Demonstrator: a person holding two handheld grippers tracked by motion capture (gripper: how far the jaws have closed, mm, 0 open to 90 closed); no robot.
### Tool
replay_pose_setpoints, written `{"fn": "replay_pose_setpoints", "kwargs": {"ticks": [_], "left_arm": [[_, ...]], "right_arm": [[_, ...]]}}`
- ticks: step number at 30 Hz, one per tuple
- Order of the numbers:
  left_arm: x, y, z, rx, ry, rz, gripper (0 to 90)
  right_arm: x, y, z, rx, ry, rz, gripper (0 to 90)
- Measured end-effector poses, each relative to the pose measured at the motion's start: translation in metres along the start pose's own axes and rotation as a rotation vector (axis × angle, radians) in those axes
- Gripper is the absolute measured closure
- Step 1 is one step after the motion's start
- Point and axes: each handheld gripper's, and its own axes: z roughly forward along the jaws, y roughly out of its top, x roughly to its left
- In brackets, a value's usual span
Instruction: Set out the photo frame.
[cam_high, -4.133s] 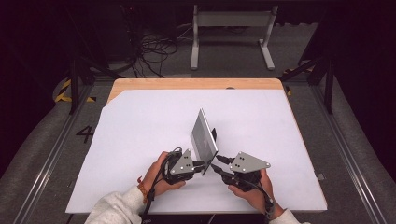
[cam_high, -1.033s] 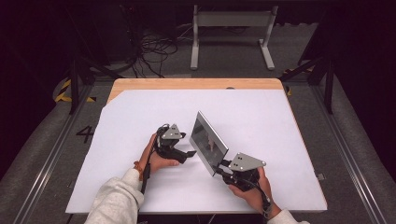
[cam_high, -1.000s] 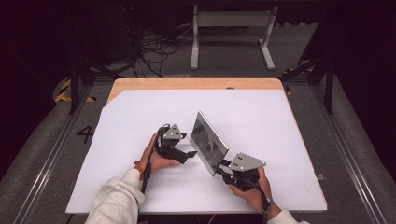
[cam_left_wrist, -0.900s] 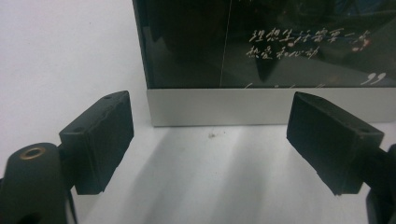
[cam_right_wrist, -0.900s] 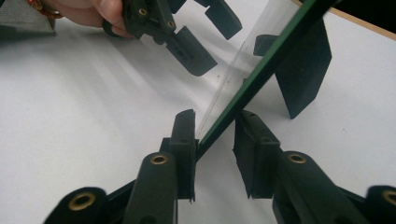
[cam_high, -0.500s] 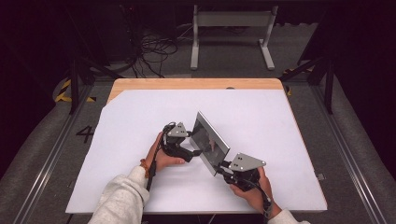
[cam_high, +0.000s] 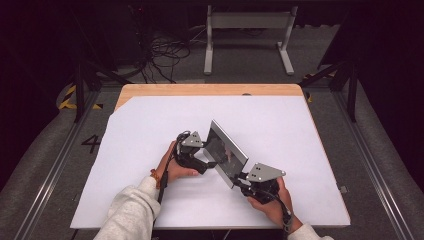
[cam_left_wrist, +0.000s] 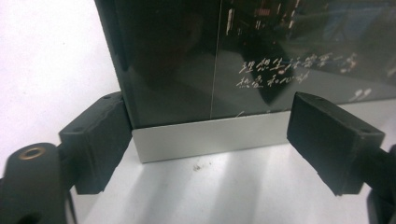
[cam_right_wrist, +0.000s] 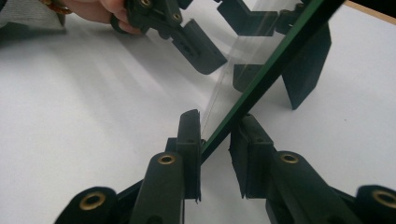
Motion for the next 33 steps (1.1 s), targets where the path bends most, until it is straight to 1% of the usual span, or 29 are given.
{"fn": "replay_pose_setpoints", "kwargs": {"ticks": [3,6,7,9,10,11,14,17,18,20,22,25,30,33], "left_arm": [[-0.004,0.0,-0.002,0.019,-0.01,0.011,16.9],[-0.008,0.0,-0.005,0.033,-0.019,0.018,18.4],[-0.01,0.0,-0.006,0.038,-0.017,0.025,18.8],[-0.013,-0.002,-0.007,0.044,-0.008,0.035,18.7],[-0.015,-0.002,-0.007,0.046,-0.001,0.032,18.9],[-0.017,-0.002,-0.008,0.054,0.011,0.039,19.2],[-0.022,-0.003,-0.01,0.066,0.015,0.04,19.1],[-0.025,-0.004,-0.012,0.071,-0.002,0.036,19.0],[-0.025,-0.004,-0.012,0.07,0.001,0.037,19.1],[-0.028,-0.005,-0.013,0.075,0.002,0.043,19.5],[-0.03,-0.005,-0.014,0.074,0.001,0.032,19.7],[-0.033,-0.006,-0.015,0.076,-0.004,0.036,20.1],[-0.038,-0.007,-0.017,0.085,-0.002,0.044,20.7],[-0.042,-0.01,-0.021,0.09,-0.001,0.054,22.1]], "right_arm": [[-0.003,-0.001,-0.001,0.007,-0.015,0.003,74.7],[-0.008,-0.003,-0.002,0.007,-0.025,0.02,75.4],[-0.01,-0.004,-0.002,0.01,-0.031,0.024,75.3],[-0.012,-0.005,-0.002,0.007,-0.027,0.036,75.2],[-0.014,-0.005,-0.002,0.006,-0.029,0.04,75.0],[-0.014,-0.005,-0.002,0.005,-0.028,0.045,74.8],[-0.016,-0.006,-0.003,0.007,-0.04,0.048,73.2],[-0.018,-0.006,-0.005,0.004,-0.049,0.055,70.4],[-0.019,-0.006,-0.006,0.0,-0.055,0.062,68.6],[-0.022,-0.007,-0.01,-0.006,-0.049,0.071,67.6],[-0.025,-0.008,-0.014,-0.008,-0.048,0.069,68.2],[-0.026,-0.011,-0.019,-0.008,-0.046,0.068,71.5],[-0.028,-0.012,-0.025,-0.004,-0.06,0.068,74.9],[-0.029,-0.014,-0.027,0.002,-0.054,0.066,75.9]]}}
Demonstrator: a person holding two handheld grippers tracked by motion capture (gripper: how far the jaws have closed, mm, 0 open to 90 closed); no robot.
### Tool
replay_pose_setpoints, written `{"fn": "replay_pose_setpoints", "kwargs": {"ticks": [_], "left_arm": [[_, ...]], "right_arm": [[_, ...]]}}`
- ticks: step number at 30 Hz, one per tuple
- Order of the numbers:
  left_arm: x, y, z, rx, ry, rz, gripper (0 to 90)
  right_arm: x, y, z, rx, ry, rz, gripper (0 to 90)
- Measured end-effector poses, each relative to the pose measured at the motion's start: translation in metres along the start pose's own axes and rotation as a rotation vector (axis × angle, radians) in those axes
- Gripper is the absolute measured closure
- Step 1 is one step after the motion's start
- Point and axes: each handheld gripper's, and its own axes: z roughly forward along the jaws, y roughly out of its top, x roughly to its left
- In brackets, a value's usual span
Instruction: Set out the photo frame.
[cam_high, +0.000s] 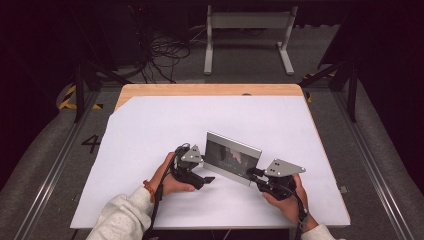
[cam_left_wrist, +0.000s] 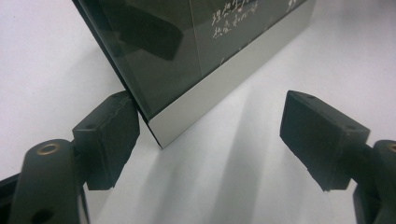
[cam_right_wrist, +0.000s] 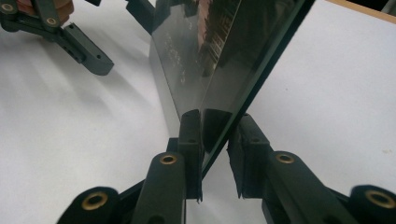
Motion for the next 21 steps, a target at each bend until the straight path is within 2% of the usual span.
{"fn": "replay_pose_setpoints", "kwargs": {"ticks": [1,7,11,13,16,21], "left_arm": [[-0.001,-0.001,-0.002,0.001,-0.003,-0.007,23.5],[-0.007,-0.006,-0.008,0.014,-0.01,0.019,25.1],[-0.007,-0.007,-0.008,0.005,-0.007,0.025,26.1],[-0.006,-0.006,-0.008,-0.018,-0.005,0.012,25.9],[-0.004,-0.005,-0.009,-0.035,0.013,0.015,26.0],[0.0,0.0,-0.011,-0.108,0.034,-0.015,26.1]], "right_arm": [[0.0,0.0,0.0,0.0,0.001,0.0,75.9],[0.0,-0.001,0.001,0.0,0.003,0.003,74.9],[0.0,-0.001,0.002,0.006,-0.005,-0.006,73.7],[-0.001,0.001,-0.001,0.002,-0.004,-0.007,75.4],[-0.003,0.003,-0.006,-0.013,-0.004,-0.007,77.6],[-0.005,0.006,-0.013,-0.035,-0.004,-0.006,80.1]]}}
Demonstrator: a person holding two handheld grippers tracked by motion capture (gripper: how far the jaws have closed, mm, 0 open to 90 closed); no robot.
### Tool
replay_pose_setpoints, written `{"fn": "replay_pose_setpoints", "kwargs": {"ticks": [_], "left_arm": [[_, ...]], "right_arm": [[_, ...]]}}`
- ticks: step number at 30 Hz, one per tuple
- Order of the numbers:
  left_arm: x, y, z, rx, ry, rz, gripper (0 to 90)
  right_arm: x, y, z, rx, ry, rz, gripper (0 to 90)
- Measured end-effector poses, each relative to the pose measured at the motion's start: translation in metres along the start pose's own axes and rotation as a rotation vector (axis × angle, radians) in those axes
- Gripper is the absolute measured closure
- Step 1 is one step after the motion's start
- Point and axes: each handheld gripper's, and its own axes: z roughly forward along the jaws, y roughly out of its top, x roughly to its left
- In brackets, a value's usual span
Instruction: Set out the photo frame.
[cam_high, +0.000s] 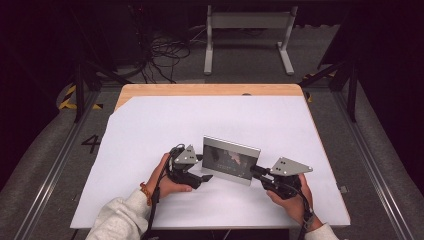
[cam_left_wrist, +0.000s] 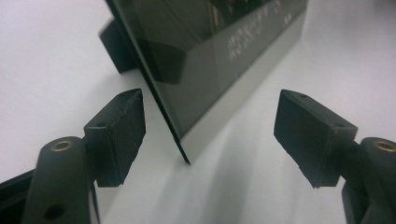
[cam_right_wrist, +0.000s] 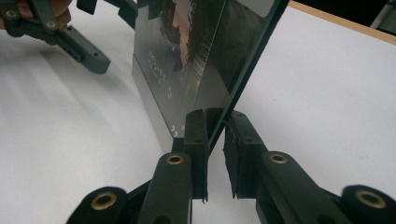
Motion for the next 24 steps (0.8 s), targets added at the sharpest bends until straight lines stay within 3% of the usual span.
{"fn": "replay_pose_setpoints", "kwargs": {"ticks": [5,8,11,18,24], "left_arm": [[-0.003,0.009,0.003,-0.055,0.011,0.012,29.5],[-0.004,0.01,0.005,-0.048,0.036,0.024,33.4],[0.0,0.008,0.002,-0.059,0.026,-0.001,43.1],[0.002,0.005,-0.004,-0.049,0.032,0.004,61.2],[-0.003,0.003,-0.008,-0.038,0.061,0.0,64.8]], "right_arm": [[0.0,0.0,0.0,-0.003,0.001,0.0,80.1],[0.0,-0.001,0.0,-0.007,0.0,0.002,79.9],[-0.001,-0.001,0.001,-0.012,0.003,0.004,80.0],[-0.001,-0.002,0.003,-0.018,-0.003,0.013,79.5],[-0.002,-0.002,0.006,-0.022,-0.019,0.009,78.6]]}}
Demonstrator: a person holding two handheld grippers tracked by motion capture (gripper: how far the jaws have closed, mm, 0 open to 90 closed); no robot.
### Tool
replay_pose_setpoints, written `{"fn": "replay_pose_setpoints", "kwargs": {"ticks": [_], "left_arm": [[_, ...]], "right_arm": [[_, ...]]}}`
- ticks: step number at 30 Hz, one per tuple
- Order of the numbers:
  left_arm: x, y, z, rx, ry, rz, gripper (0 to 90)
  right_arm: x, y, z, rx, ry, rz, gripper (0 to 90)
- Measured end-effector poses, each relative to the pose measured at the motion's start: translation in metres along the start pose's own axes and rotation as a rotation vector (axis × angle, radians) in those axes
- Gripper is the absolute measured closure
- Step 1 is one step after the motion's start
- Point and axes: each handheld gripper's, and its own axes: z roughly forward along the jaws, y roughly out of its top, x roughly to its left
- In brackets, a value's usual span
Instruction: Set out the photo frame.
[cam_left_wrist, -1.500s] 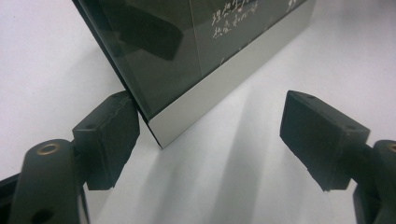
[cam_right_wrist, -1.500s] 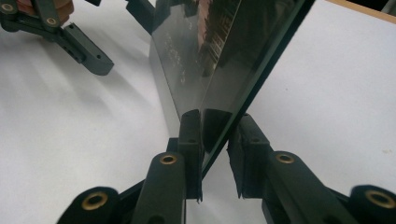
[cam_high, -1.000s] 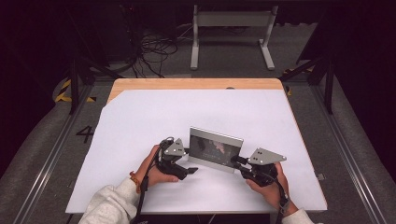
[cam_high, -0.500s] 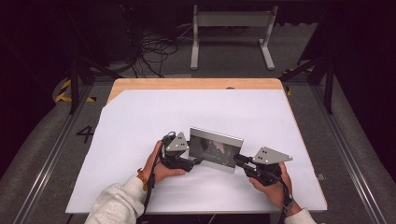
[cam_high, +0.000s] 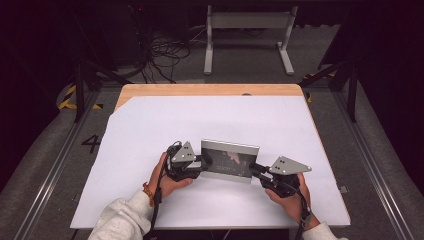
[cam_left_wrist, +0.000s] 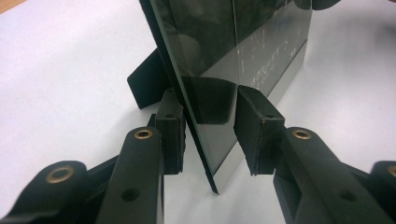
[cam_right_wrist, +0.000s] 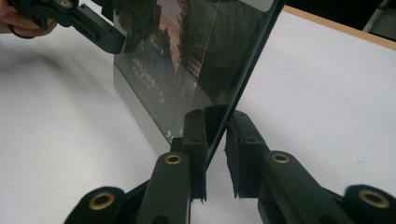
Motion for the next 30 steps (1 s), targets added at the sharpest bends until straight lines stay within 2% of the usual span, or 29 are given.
{"fn": "replay_pose_setpoints", "kwargs": {"ticks": [15,20,23,25,30], "left_arm": [[-0.003,-0.005,-0.004,0.007,0.013,0.0,68.6],[-0.004,-0.009,-0.001,-0.009,0.01,0.001,67.5],[-0.005,-0.01,0.001,0.002,0.014,0.007,66.8],[-0.005,-0.011,0.002,0.016,0.013,0.011,67.2],[-0.005,-0.015,0.006,0.042,-0.007,0.007,67.3]], "right_arm": [[-0.005,0.002,0.009,-0.012,0.002,0.019,76.5],[-0.007,0.002,0.01,-0.01,0.006,0.024,76.2],[-0.007,0.002,0.011,-0.009,0.01,0.026,75.9],[-0.006,0.001,0.012,0.011,0.012,0.017,75.5],[-0.007,-0.001,0.014,0.025,0.02,0.015,75.2]]}}
